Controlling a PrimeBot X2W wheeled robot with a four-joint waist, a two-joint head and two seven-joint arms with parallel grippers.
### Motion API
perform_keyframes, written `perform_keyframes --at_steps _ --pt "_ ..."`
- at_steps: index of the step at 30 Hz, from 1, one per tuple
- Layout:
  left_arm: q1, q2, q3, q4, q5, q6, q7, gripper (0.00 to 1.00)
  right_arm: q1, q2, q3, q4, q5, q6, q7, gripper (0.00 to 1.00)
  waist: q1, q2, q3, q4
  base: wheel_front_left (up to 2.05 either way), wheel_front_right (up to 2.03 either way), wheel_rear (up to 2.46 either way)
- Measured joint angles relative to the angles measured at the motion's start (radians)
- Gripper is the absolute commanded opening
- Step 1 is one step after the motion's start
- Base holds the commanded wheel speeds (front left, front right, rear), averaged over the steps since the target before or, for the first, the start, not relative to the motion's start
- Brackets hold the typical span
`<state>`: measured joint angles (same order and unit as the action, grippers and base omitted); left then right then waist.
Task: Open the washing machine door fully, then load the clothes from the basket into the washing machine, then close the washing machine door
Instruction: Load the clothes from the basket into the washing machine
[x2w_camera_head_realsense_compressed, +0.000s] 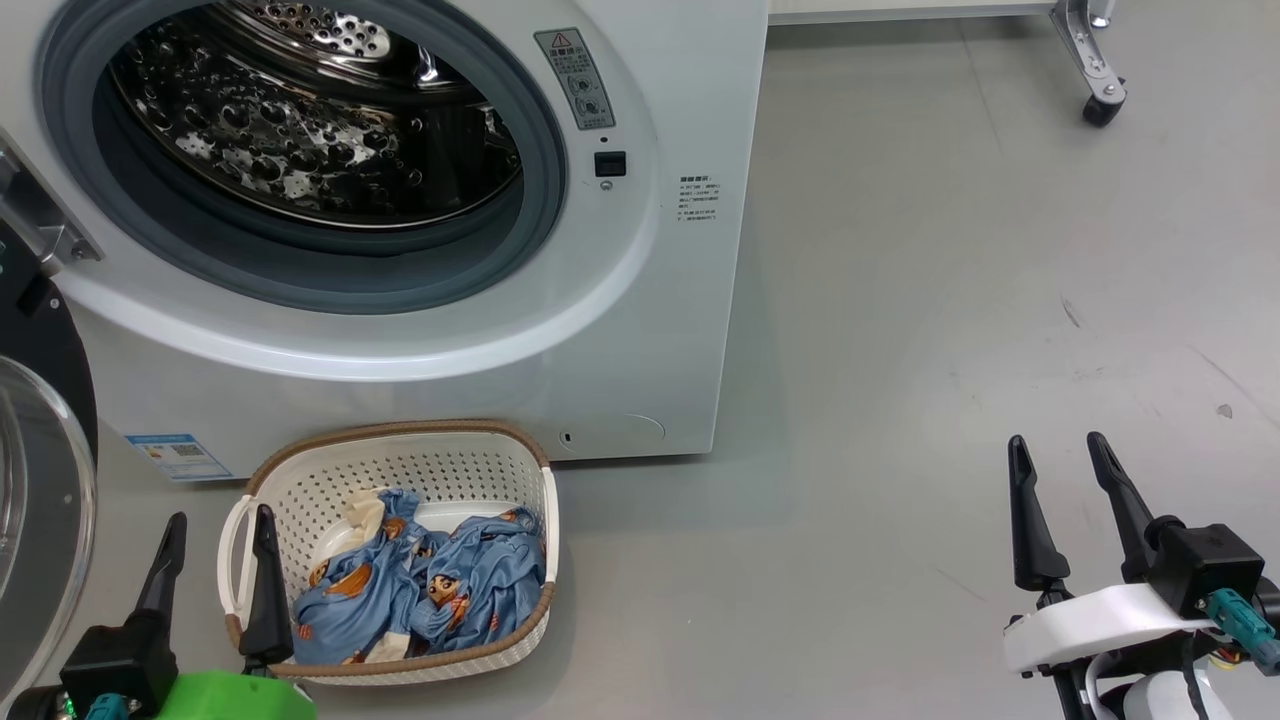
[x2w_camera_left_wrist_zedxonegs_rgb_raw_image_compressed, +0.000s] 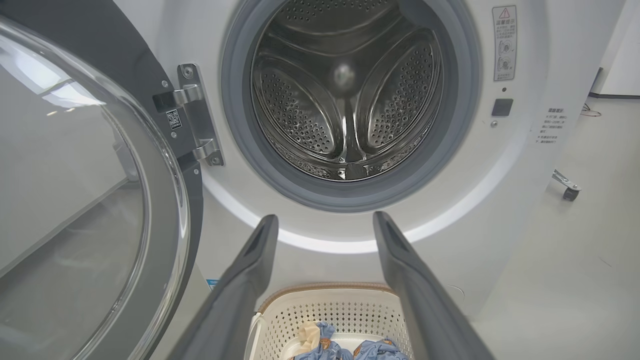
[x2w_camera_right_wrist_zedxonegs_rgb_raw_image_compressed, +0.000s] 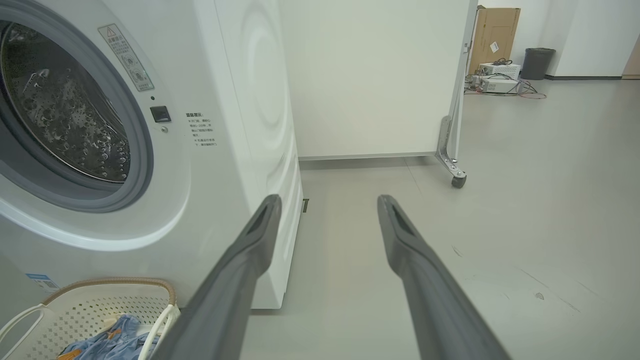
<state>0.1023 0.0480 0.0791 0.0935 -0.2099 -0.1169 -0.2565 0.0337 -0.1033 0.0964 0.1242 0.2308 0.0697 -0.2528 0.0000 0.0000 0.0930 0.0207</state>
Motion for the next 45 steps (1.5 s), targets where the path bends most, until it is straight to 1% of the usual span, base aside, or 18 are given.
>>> perform_keyframes --at_steps 10,22,29,31,45 --pt "-0.001 -0.001 -0.003 -0.004 -0.002 0.0 0.0 1.0 0.0 0.0 -0.001 -0.003 -0.005 0.0 0.0 1.0 0.0001 0.0 0.032 0.001 0.0 0.0 0.0" --pt "-0.044 -0.002 -0.018 -0.006 -0.003 0.0 0.0 1.0 -0.011 0.006 0.007 -0.018 -0.005 0.0 0.0 1.0 0.0 0.0 0.129 -0.009 0.0 0.0 0.0" --pt "-0.099 -0.002 -0.037 -0.004 -0.003 0.0 0.0 1.0 -0.031 0.006 0.008 -0.032 -0.005 0.002 0.0 1.0 0.0001 0.0 0.206 -0.017 0.0 0.0 0.0" --pt "-0.13 -0.002 -0.047 -0.003 -0.003 -0.001 0.0 1.0 -0.047 0.006 0.008 -0.043 -0.011 0.008 0.0 1.0 0.0 0.0 0.244 -0.021 0.0 0.0 0.0" --pt "-0.295 0.001 -0.05 0.054 -0.006 -0.001 0.0 1.0 -0.132 0.009 0.013 -0.082 -0.014 0.009 0.0 1.0 0.0001 0.0 0.437 -0.039 0.0 0.0 0.0"
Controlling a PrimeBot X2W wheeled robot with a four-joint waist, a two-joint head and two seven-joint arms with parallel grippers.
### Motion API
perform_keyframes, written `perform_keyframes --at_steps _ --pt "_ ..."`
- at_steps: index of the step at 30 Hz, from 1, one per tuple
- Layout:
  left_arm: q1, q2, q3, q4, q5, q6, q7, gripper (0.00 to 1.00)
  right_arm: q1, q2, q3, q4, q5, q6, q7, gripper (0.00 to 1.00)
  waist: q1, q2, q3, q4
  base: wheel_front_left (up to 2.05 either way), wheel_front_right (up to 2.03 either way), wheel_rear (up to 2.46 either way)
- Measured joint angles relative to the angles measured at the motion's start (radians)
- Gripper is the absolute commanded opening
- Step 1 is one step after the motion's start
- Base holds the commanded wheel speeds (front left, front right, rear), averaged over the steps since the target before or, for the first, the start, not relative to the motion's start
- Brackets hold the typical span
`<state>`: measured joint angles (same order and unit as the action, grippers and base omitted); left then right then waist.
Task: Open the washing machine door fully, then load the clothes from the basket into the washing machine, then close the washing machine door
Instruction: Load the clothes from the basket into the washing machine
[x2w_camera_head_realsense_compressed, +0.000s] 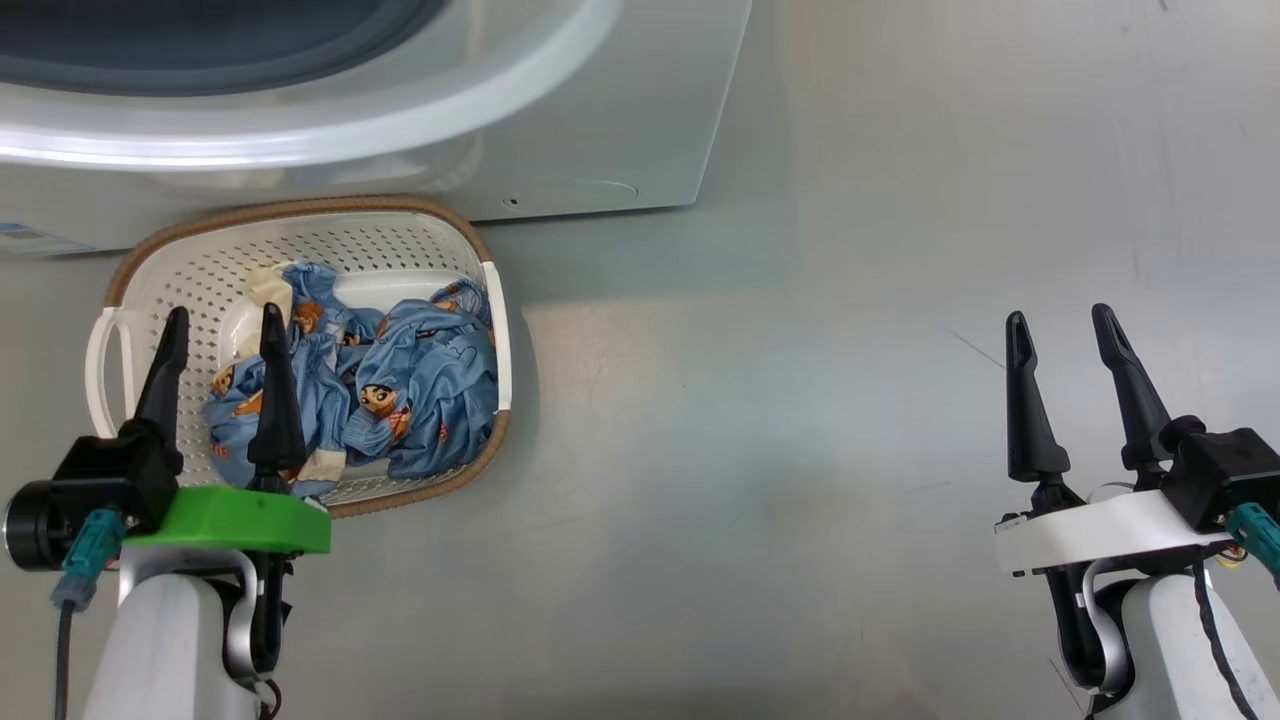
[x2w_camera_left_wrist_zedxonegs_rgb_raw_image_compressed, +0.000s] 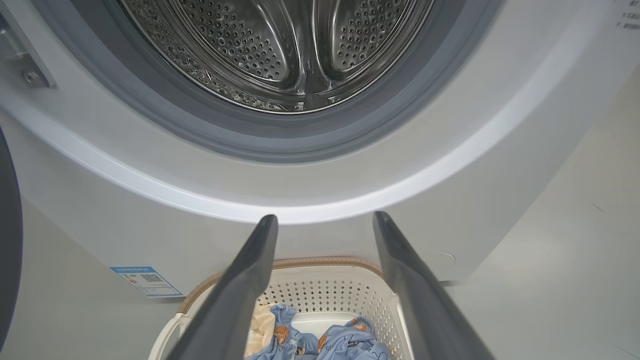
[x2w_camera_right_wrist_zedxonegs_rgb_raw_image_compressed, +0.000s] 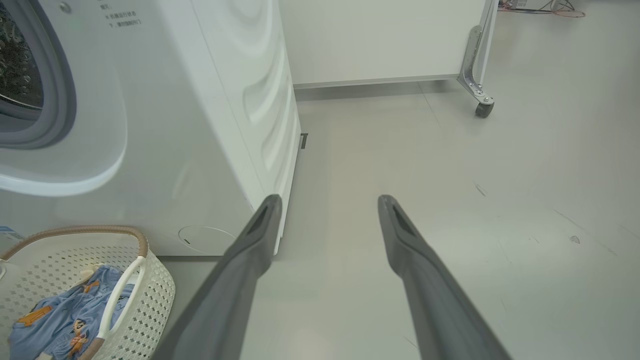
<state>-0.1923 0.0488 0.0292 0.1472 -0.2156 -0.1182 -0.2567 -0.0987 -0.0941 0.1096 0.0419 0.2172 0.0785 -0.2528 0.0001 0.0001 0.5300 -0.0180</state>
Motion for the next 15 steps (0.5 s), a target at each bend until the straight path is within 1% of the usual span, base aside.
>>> perform_keyframes --at_steps 6,10,11,15 --pt "-0.077 0.01 0.001 0.026 0.0 0.0 0.0 1.0 -0.026 0.003 0.003 -0.011 0.0 0.002 0.0 1.0 0.0 0.0 0.086 -0.009 0.0 0.0 0.0" --pt "-0.126 0.029 0.004 0.053 0.0 0.0 0.0 1.0 -0.052 0.005 0.005 -0.02 0.0 0.003 0.0 1.0 0.0001 0.0 0.142 -0.015 0.0 0.0 0.0" --pt "-0.152 0.034 0.007 0.074 0.0 0.0 0.005 1.0 -0.063 0.007 0.005 -0.022 0.0 0.003 0.0 1.0 0.0001 0.0 0.169 -0.017 0.0 0.0 0.0" --pt "-0.196 0.046 0.011 0.115 0.005 0.0 0.009 1.0 -0.083 0.007 0.005 -0.025 0.0 0.003 0.0 1.0 0.0001 -0.0001 0.22 -0.021 0.0 0.0 0.0"
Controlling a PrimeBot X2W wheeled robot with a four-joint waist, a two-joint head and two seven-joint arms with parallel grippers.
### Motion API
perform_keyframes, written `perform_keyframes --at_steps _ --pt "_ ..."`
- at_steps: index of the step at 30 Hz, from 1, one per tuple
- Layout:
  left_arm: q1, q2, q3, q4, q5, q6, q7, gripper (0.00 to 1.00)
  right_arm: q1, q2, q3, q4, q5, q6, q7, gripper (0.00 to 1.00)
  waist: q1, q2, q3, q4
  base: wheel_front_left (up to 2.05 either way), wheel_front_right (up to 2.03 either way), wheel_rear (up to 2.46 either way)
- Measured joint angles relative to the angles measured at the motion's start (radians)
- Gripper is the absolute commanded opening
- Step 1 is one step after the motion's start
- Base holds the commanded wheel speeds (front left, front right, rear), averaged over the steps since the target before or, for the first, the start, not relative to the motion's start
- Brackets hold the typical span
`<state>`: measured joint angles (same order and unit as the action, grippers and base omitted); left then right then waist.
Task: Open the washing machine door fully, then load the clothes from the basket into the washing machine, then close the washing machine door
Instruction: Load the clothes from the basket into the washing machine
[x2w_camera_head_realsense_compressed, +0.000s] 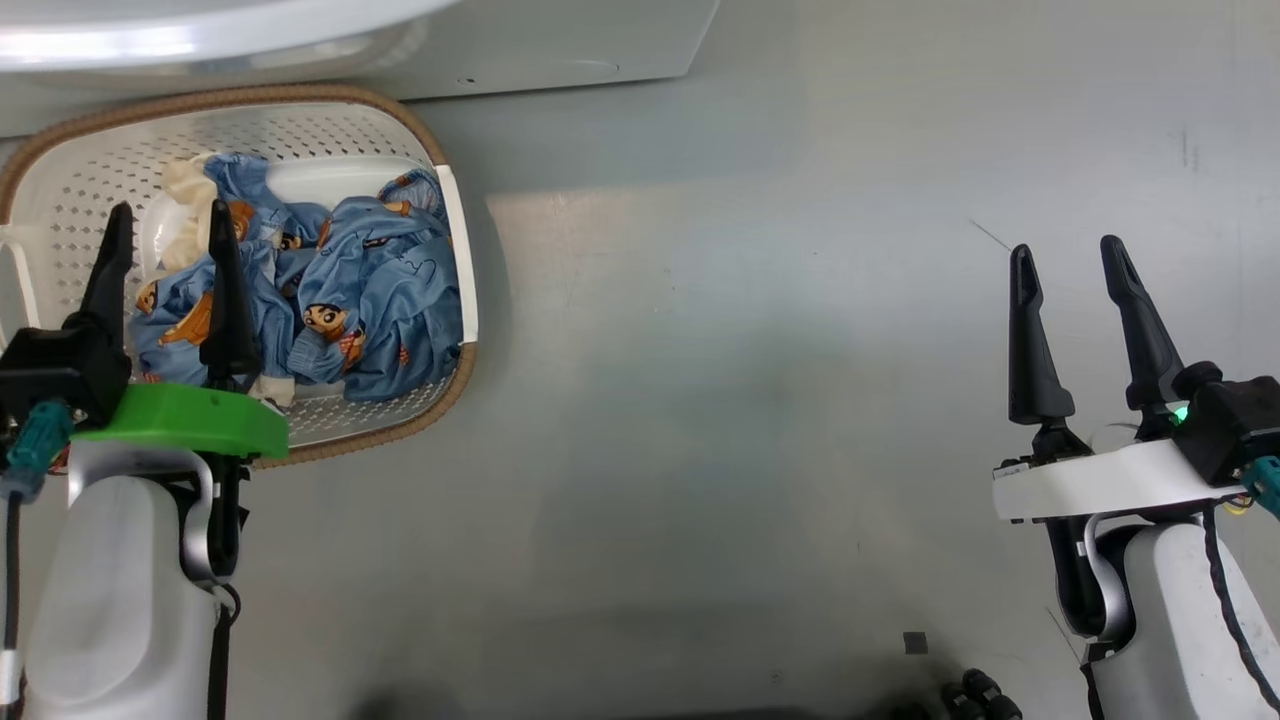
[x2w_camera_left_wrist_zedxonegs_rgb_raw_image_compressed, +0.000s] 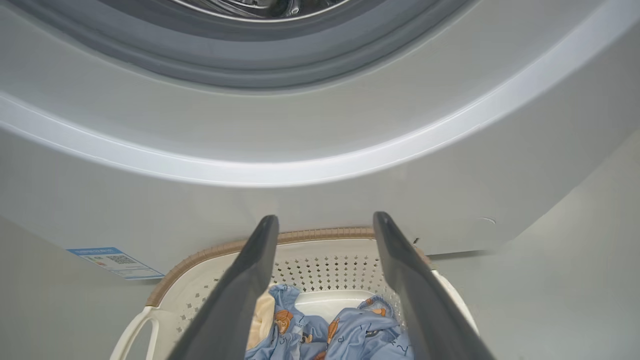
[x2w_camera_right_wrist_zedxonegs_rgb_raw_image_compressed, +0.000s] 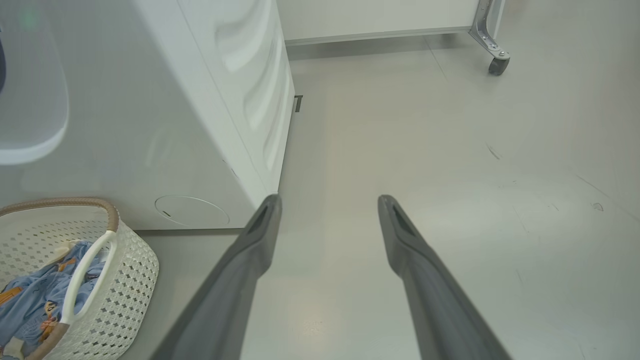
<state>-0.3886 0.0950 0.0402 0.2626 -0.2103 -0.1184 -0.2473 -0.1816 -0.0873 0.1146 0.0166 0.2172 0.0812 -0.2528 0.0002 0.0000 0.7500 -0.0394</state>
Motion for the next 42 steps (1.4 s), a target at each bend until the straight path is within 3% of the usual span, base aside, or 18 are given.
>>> perform_keyframes --at_steps 19,42 --pt "-0.19 0.118 0.002 0.247 0.036 -0.001 0.118 1.0 -0.064 0.0 -0.002 -0.008 -0.017 0.006 0.0 1.0 -0.0001 0.0001 0.155 -0.004 0.0 0.0 0.0" --pt "-0.315 0.155 -0.065 0.474 0.113 0.002 0.255 1.0 -0.097 0.017 -0.004 -0.005 -0.017 0.006 0.0 1.0 -0.0001 0.0 0.234 -0.025 0.0 0.0 0.0"
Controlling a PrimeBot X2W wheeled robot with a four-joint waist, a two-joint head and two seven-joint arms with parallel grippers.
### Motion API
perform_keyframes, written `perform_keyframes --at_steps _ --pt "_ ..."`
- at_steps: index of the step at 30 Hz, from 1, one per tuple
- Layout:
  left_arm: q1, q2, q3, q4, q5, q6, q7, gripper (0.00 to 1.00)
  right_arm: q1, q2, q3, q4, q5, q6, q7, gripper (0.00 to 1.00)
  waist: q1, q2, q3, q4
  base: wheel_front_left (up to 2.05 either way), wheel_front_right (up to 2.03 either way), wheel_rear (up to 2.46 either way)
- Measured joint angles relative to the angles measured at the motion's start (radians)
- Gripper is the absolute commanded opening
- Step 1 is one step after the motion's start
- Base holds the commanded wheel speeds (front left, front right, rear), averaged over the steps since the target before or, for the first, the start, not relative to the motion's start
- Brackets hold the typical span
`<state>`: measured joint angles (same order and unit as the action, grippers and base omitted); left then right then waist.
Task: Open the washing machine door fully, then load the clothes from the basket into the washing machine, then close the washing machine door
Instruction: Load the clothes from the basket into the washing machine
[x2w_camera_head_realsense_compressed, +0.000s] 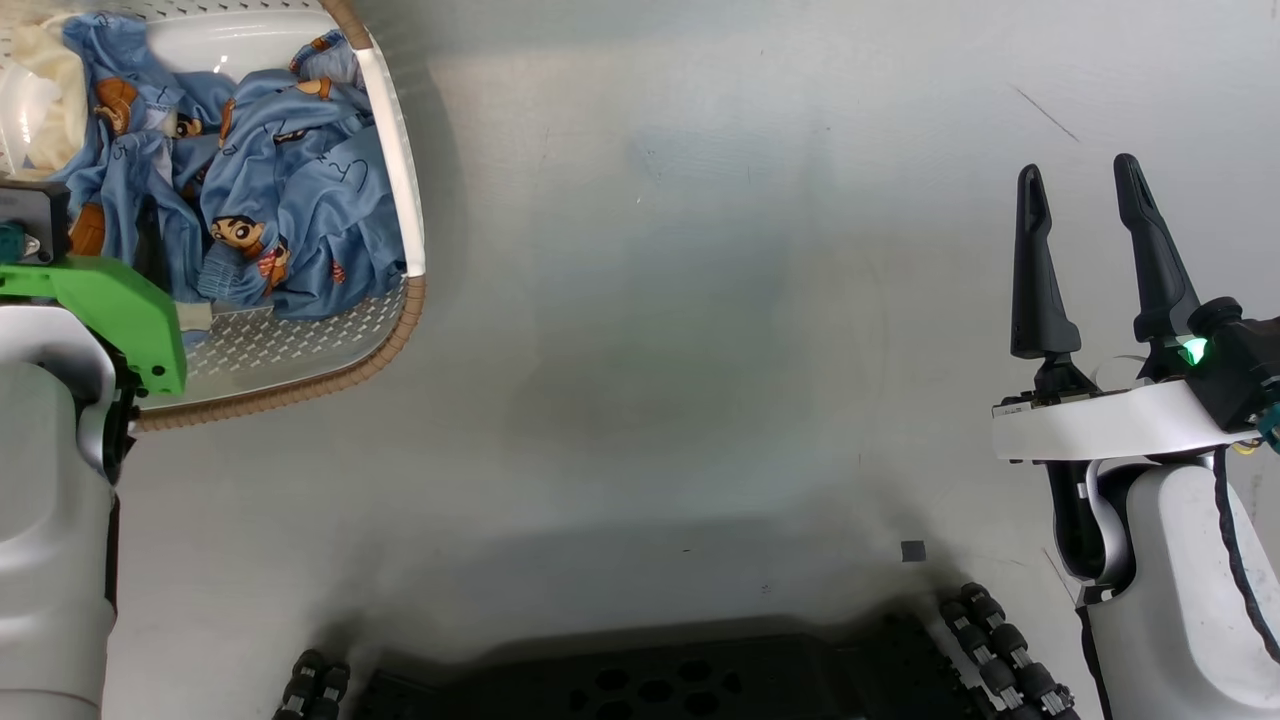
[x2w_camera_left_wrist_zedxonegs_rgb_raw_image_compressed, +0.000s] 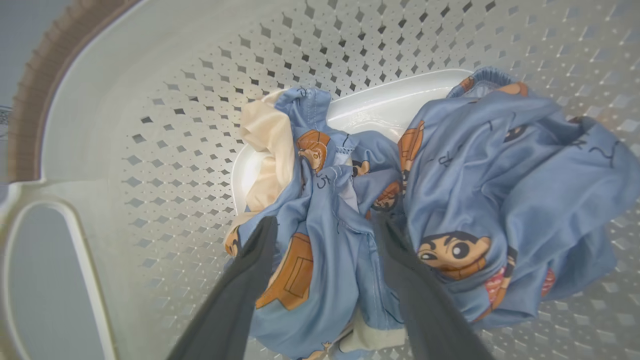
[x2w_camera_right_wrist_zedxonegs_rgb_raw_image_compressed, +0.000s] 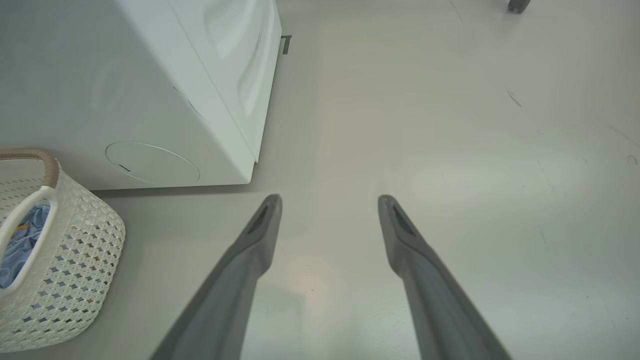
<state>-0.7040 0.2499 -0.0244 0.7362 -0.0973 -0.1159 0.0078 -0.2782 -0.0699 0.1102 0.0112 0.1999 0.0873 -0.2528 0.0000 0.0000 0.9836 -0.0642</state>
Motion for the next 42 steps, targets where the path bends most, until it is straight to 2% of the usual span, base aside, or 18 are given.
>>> perform_keyframes --at_steps 21,29,42 --pt "-0.098 0.017 -0.01 0.119 0.018 0.021 0.072 1.0 0.0 0.005 -0.009 -0.004 0.0 0.002 0.0 1.0 0.0 0.0 0.047 0.0 0.0 0.0 0.0" --pt "-0.138 0.038 -0.015 0.145 0.048 0.05 0.081 1.0 0.0 0.006 -0.011 -0.011 0.0 0.004 0.0 1.0 0.0 0.0 0.075 0.0 0.0 0.0 0.0" --pt "-0.196 0.044 -0.029 0.196 0.049 0.05 0.109 1.0 0.0 0.008 -0.013 -0.022 0.0 0.005 0.0 1.0 -0.0001 0.0 0.109 -0.013 0.0 0.0 0.0"
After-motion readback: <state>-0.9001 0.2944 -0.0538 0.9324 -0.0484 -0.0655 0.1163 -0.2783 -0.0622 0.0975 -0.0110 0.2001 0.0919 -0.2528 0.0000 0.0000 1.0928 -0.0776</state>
